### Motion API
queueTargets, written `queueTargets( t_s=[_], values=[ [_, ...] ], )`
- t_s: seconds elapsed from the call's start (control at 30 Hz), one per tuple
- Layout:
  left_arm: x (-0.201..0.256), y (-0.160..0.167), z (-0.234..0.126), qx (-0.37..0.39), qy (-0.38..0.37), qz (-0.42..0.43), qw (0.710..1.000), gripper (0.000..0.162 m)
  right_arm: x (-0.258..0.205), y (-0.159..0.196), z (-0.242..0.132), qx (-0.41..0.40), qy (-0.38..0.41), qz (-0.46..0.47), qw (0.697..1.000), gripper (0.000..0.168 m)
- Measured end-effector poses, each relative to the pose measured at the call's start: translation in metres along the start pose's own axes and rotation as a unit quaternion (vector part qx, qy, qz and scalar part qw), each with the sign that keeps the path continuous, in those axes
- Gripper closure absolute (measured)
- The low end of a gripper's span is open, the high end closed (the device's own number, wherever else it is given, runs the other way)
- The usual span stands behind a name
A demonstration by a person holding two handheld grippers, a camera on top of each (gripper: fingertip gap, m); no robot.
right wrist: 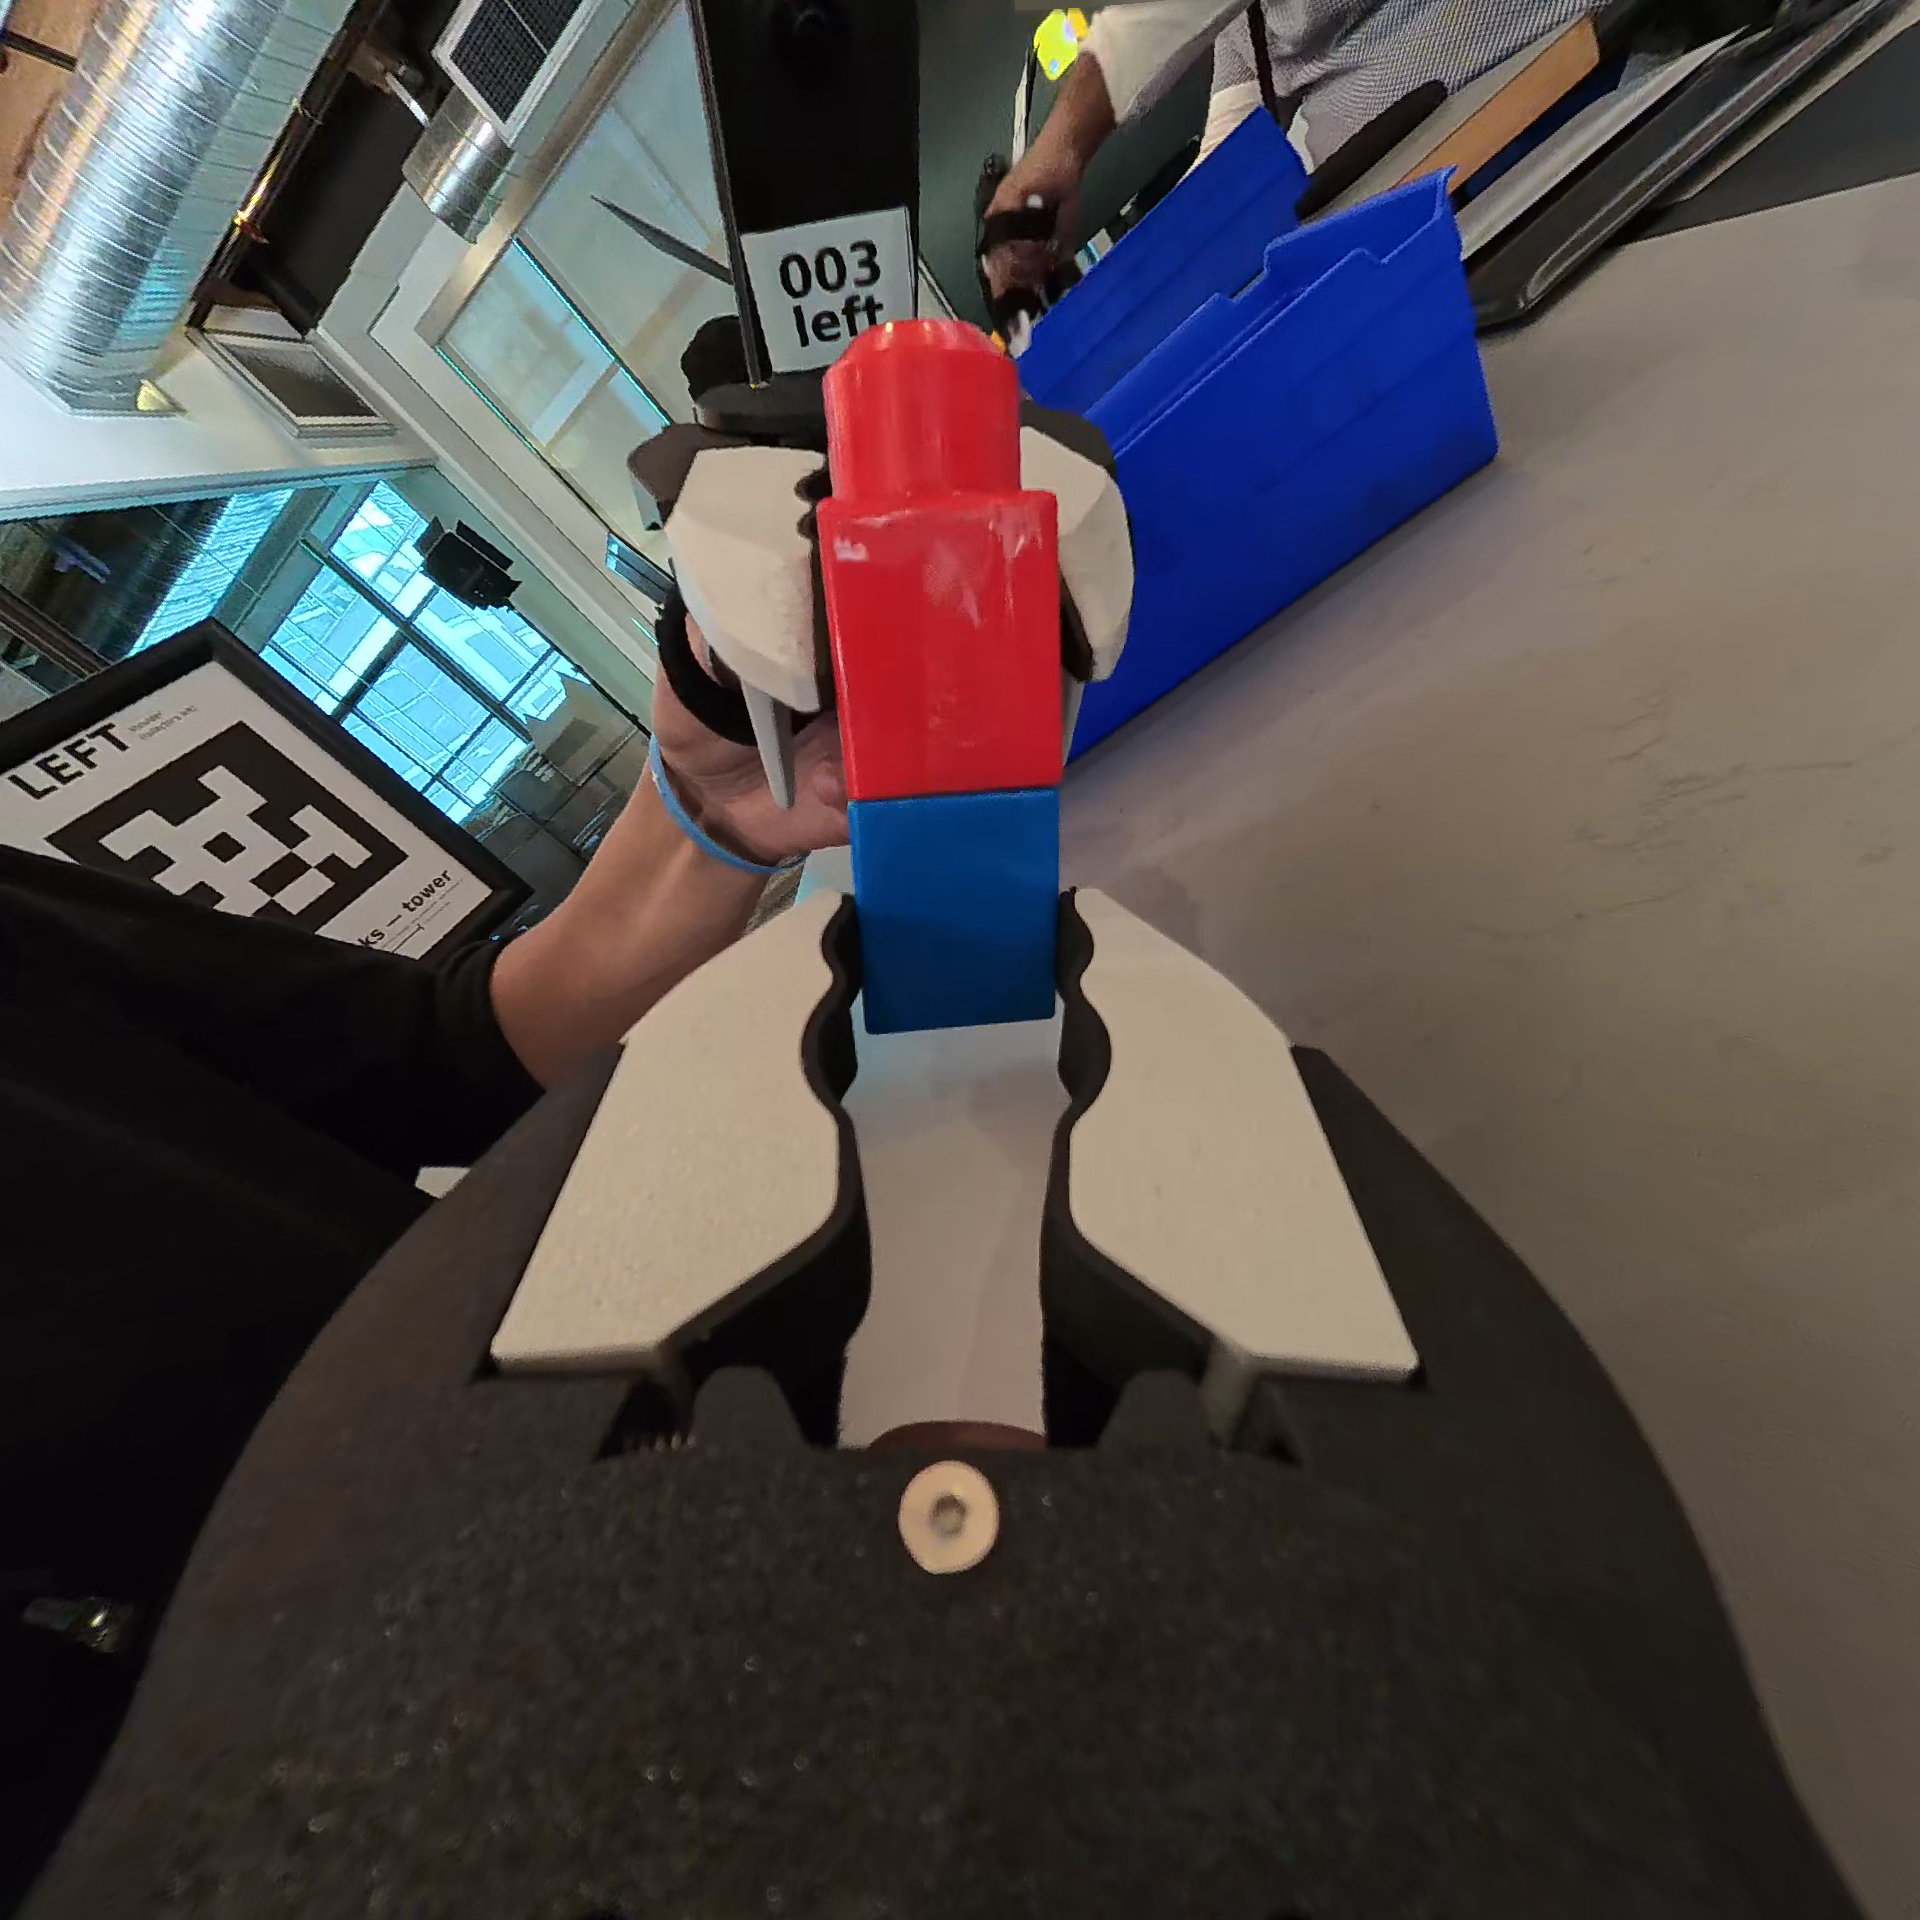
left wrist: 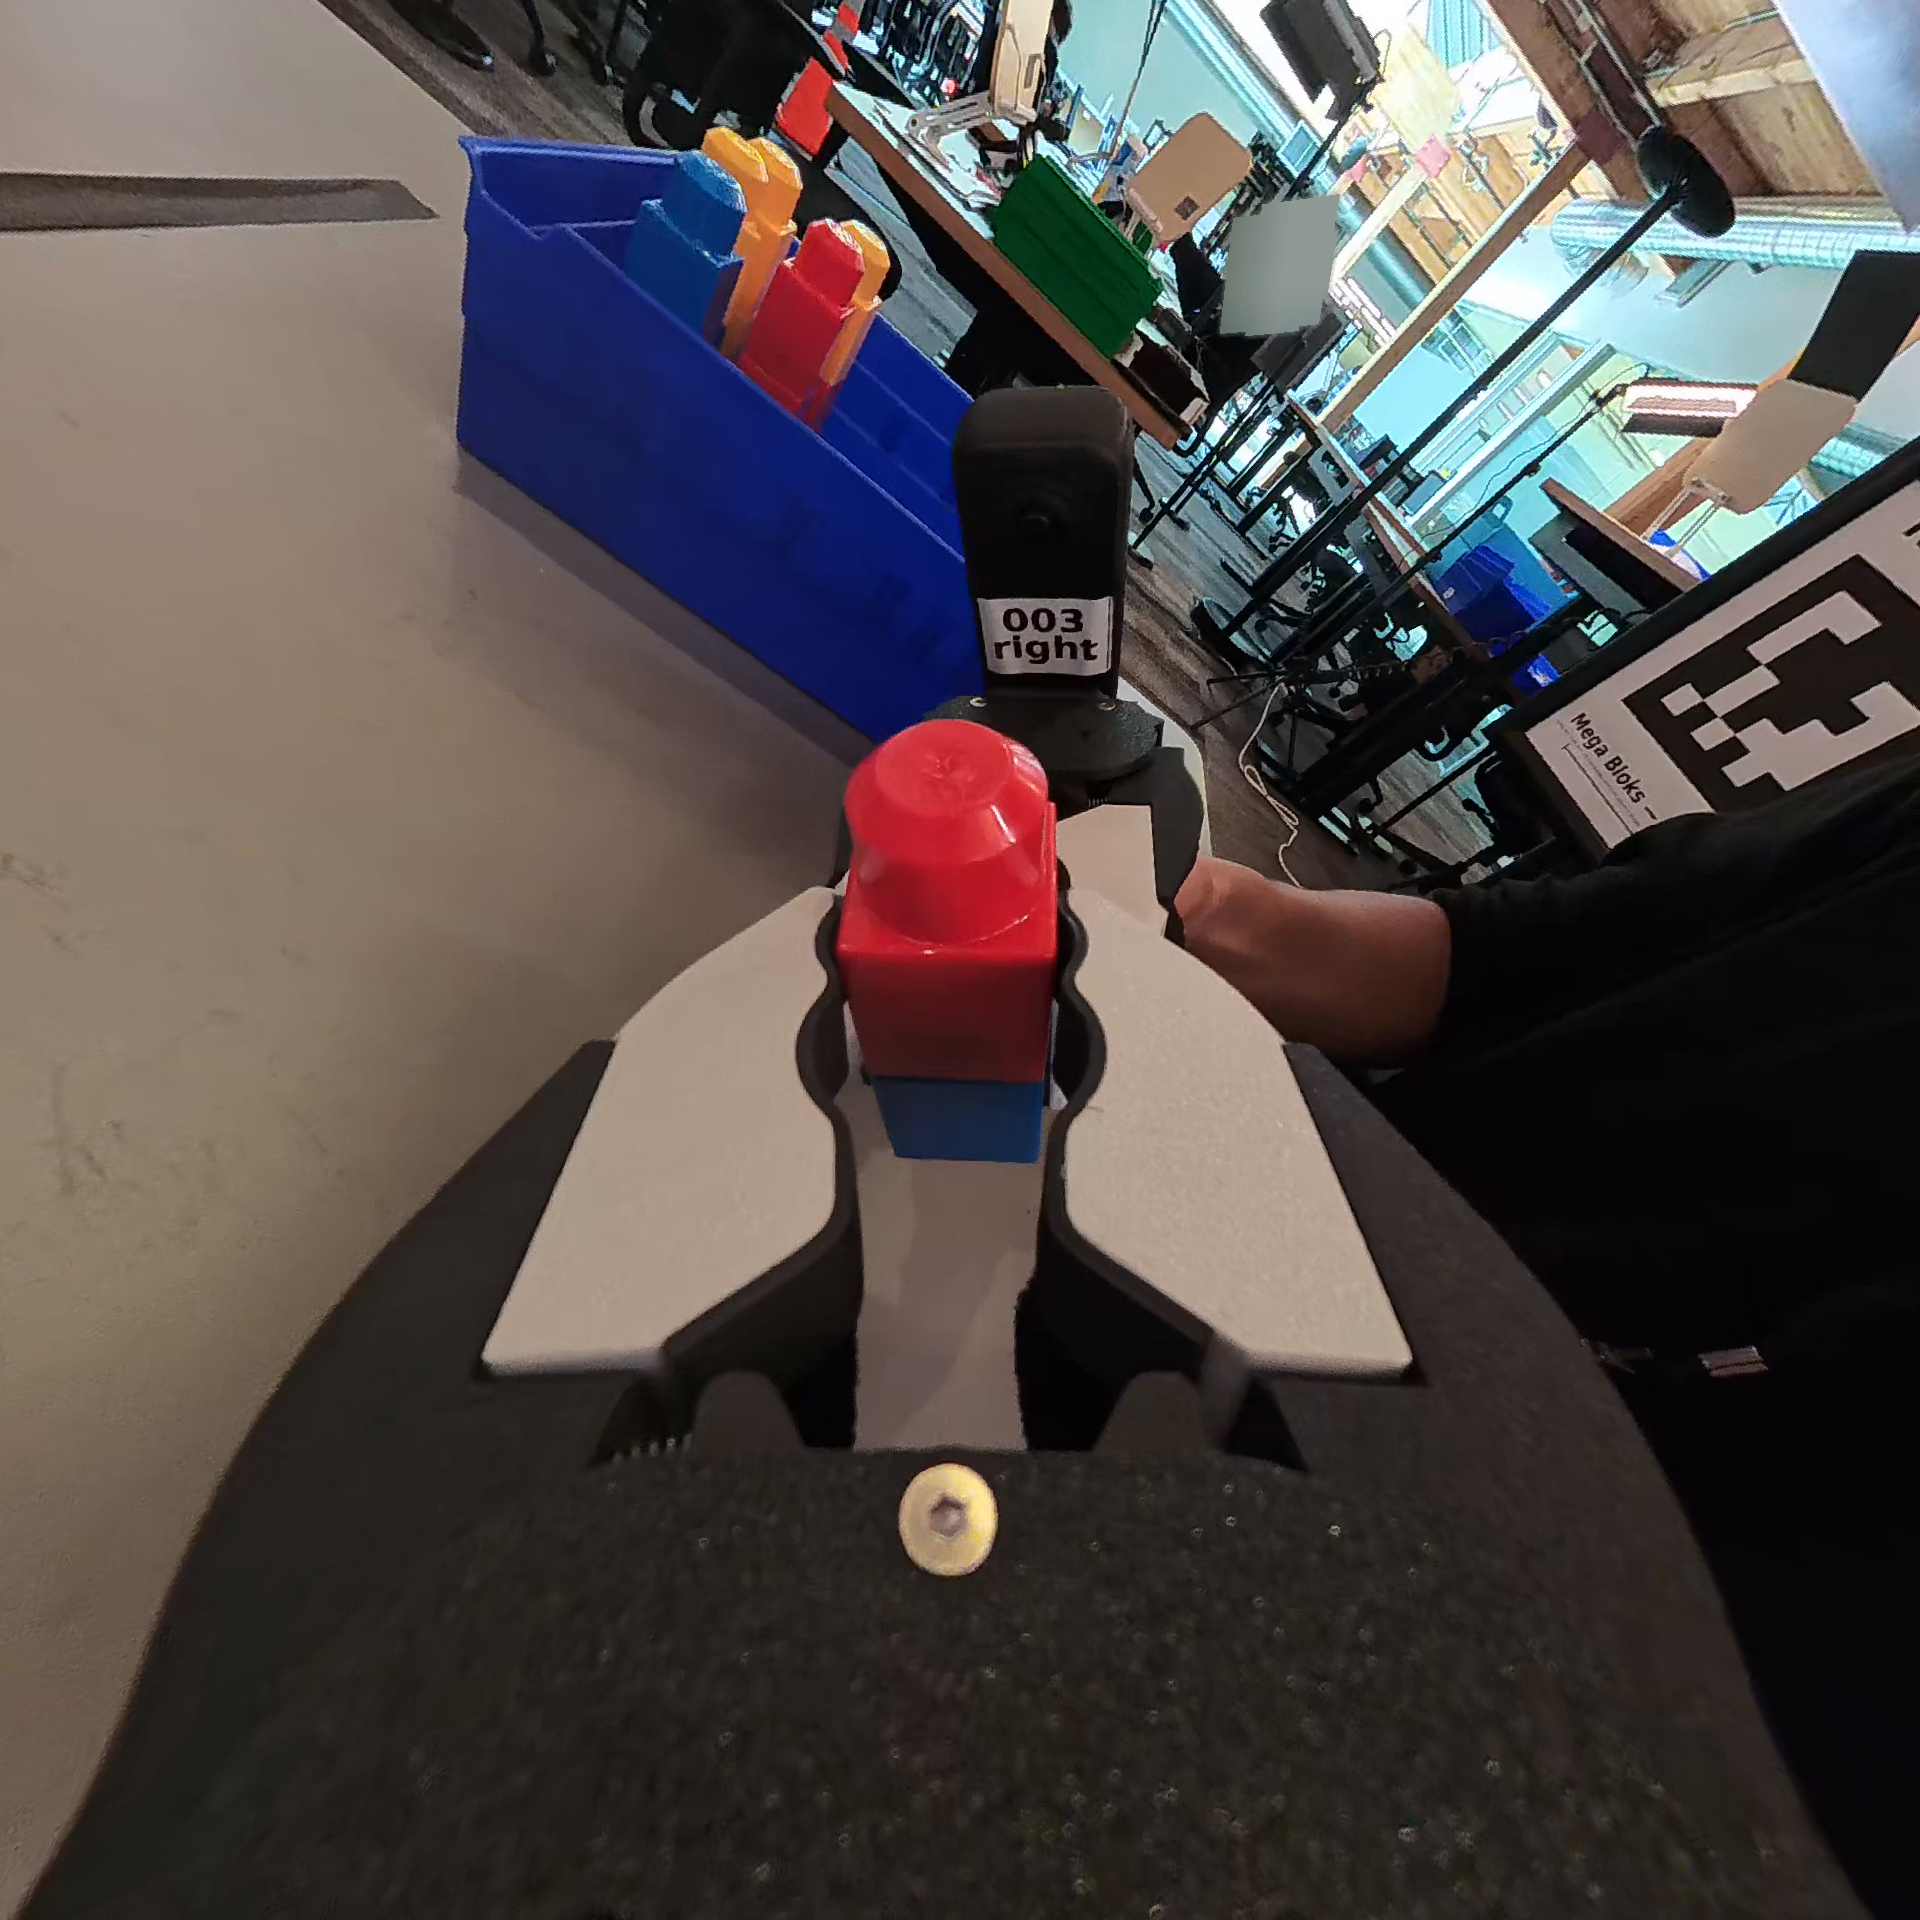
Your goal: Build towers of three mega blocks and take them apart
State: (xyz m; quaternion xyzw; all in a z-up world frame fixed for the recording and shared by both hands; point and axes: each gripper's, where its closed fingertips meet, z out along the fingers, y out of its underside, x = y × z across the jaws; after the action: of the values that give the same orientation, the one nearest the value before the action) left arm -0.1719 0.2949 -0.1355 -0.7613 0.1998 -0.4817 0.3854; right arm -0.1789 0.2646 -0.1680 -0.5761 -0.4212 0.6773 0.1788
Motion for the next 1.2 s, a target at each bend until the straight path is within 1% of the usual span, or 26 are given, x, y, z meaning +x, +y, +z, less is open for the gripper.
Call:
queueTargets(
  t_s=[0.13,0.2,0.37,0.47,0.5,0.53,0.63,0.77,0.8,0.83,0.9,0.97,1.0,1.07,1.1,1.13,1.2],
  values=[
    [0.001,-0.001,-0.002,0.0,0.001,0.005,1.0,0.126,-0.001,-0.002,0.001,0.003,-0.001,-0.004,1.0,0.131],
    [0.006,-0.003,-0.002,0.001,0.01,0.013,1.0,0.126,0.001,-0.001,0.0,-0.008,0.006,-0.007,1.0,0.119],
    [0.015,-0.001,0.001,-0.013,0.018,0.05,0.999,0.126,-0.006,-0.004,0.002,-0.023,0.007,-0.046,0.999,0.123],
    [0.018,0.005,0.007,-0.037,0.014,0.076,0.996,0.126,-0.009,-0.007,0.002,-0.019,0.002,-0.055,0.998,0.124],
    [0.019,0.008,0.009,-0.044,0.014,0.084,0.995,0.126,-0.011,-0.007,0.001,-0.019,-0.004,-0.052,0.998,0.125],
    [0.02,0.01,0.011,-0.049,0.011,0.09,0.995,0.126,-0.013,-0.006,0.001,-0.022,-0.013,-0.052,0.998,0.132],
    [0.019,0.011,0.013,-0.045,0.011,0.088,0.995,0.126,-0.013,-0.005,-0.001,-0.022,-0.01,-0.062,0.998,0.132],
    [0.019,0.007,0.011,-0.026,0.008,0.076,0.997,0.126,-0.013,-0.01,-0.006,-0.001,-0.006,-0.07,0.997,0.132],
    [0.019,0.004,0.007,-0.017,-0.002,0.074,0.997,0.122,-0.012,-0.009,-0.007,-0.004,-0.002,-0.076,0.997,0.132],
    [0.02,0.0,0.001,-0.001,-0.018,0.076,0.997,0.11,-0.01,-0.008,-0.009,-0.008,0.005,-0.083,0.997,0.132],
    [0.026,-0.01,-0.021,0.052,-0.057,0.102,0.992,0.094,-0.008,-0.007,-0.012,-0.011,0.012,-0.093,0.996,0.132],
    [0.037,-0.022,-0.054,0.129,-0.103,0.124,0.978,0.071,-0.008,-0.008,-0.016,-0.006,0.011,-0.095,0.995,0.132],
    [0.041,-0.025,-0.075,0.165,-0.129,0.13,0.969,0.066,-0.007,-0.008,-0.017,-0.004,0.011,-0.096,0.995,0.132],
    [0.05,-0.026,-0.118,0.217,-0.172,0.131,0.952,0.065,-0.005,-0.007,-0.02,-0.007,0.015,-0.098,0.995,0.132],
    [0.052,-0.022,-0.139,0.227,-0.189,0.124,0.947,0.063,-0.003,-0.006,-0.021,-0.009,0.017,-0.097,0.995,0.132],
    [0.049,-0.014,-0.161,0.223,-0.222,0.11,0.943,0.063,-0.001,-0.005,-0.021,-0.011,0.019,-0.096,0.995,0.132],
    [0.031,0.007,-0.21,0.185,-0.317,0.08,0.927,0.063,0.003,-0.005,-0.022,-0.007,0.021,-0.09,0.996,0.132]
  ],
)
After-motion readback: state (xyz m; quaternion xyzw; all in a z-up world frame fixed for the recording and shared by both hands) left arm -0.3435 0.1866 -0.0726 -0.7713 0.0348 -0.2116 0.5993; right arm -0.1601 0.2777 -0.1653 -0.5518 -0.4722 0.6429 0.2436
